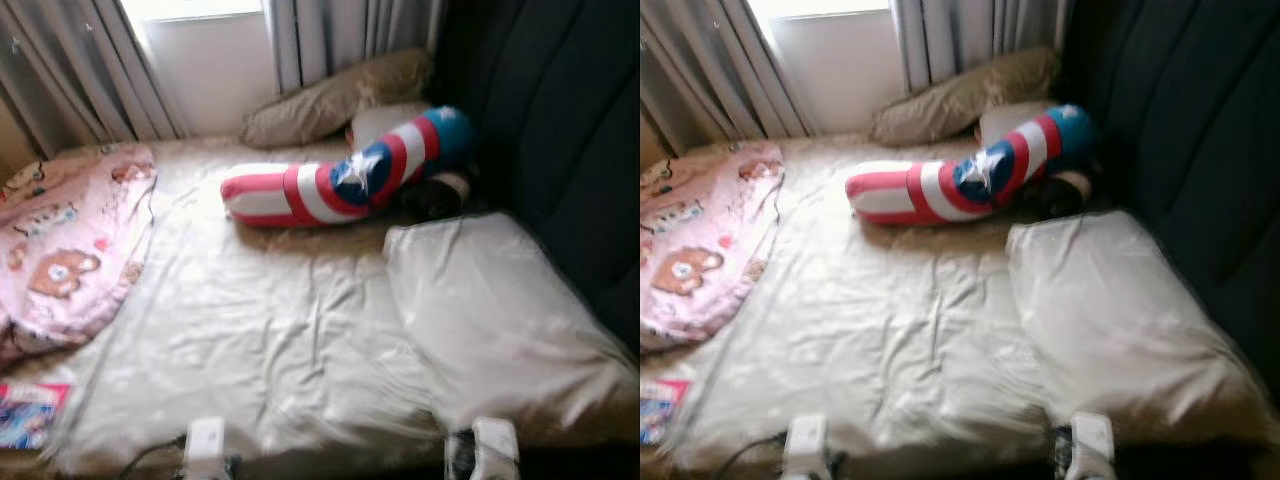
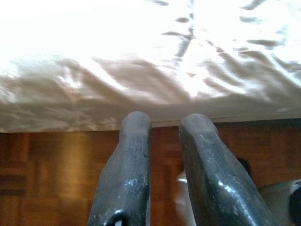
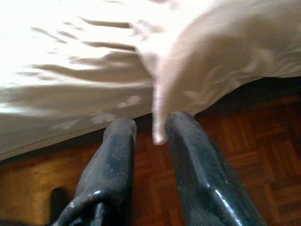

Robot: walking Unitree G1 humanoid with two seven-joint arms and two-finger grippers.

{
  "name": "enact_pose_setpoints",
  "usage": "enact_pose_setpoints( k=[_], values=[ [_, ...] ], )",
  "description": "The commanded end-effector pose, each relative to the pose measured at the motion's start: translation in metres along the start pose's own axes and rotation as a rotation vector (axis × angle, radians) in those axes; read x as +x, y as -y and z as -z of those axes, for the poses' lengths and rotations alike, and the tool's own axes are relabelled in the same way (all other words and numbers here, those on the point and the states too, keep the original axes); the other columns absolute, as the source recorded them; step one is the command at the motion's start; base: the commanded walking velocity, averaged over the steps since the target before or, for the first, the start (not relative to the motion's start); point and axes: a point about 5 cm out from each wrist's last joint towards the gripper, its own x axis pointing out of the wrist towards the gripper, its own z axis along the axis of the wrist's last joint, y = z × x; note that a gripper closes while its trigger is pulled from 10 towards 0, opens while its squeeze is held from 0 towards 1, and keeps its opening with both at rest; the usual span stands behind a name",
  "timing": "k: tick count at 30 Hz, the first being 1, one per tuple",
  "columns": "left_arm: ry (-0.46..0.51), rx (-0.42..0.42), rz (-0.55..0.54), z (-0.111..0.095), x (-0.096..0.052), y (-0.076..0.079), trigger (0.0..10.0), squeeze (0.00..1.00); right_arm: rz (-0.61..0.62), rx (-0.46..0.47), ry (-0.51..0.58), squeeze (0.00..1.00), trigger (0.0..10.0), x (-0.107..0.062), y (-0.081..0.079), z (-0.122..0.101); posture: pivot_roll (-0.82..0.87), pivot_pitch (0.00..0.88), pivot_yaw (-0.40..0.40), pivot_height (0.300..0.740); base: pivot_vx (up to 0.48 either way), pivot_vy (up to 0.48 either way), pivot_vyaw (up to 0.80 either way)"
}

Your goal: Clean up the room

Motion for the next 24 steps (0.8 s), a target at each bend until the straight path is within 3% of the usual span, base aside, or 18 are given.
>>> enact_pose_setpoints(
  k=[1, 18, 24],
  values=[
    [-0.018, 0.009, -0.030, 0.0035, -0.0015, -0.0114, 10.0, 0.00, -0.023, 0.010, 0.006, 0.00, 10.0, 0.0014, -0.0098, -0.0025, -0.08, 0.000, 0.078, 0.740, 0.000, 0.480, 0.00],
    [-0.016, 0.011, -0.034, 0.0034, -0.0016, -0.0117, 10.0, 0.00, -0.033, -0.017, 0.008, 0.00, 10.0, 0.0013, -0.0121, -0.0020, -0.07, 0.000, 0.082, 0.740, 0.000, 0.480, 0.00],
    [-0.016, 0.009, -0.036, 0.0031, -0.0014, -0.0113, 10.0, 0.00, -0.047, -0.022, 0.011, 0.00, 10.0, 0.0012, -0.0137, -0.0019, -0.07, 0.000, 0.079, 0.740, 0.000, 0.480, 0.69]
  ],
)
